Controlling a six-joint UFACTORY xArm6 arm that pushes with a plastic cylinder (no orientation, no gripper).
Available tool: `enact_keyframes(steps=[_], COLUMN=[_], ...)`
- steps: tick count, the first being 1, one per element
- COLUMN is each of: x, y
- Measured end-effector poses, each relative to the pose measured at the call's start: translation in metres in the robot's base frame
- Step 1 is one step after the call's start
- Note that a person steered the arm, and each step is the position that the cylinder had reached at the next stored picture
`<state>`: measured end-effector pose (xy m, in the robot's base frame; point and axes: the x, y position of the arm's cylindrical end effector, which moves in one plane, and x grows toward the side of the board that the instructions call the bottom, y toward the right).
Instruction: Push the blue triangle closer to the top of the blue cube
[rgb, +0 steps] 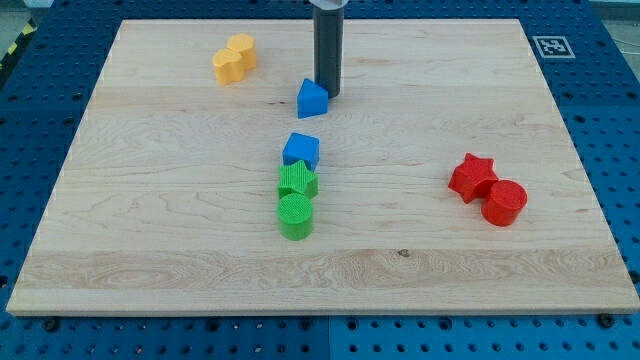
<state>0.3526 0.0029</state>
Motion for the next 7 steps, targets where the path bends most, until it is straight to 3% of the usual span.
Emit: enact_keyframes(steps=[3,4,5,7], x=[0.027,-0.022,-0.014,0.017], y=[-0.009,-0.014,-0.047,-0.052])
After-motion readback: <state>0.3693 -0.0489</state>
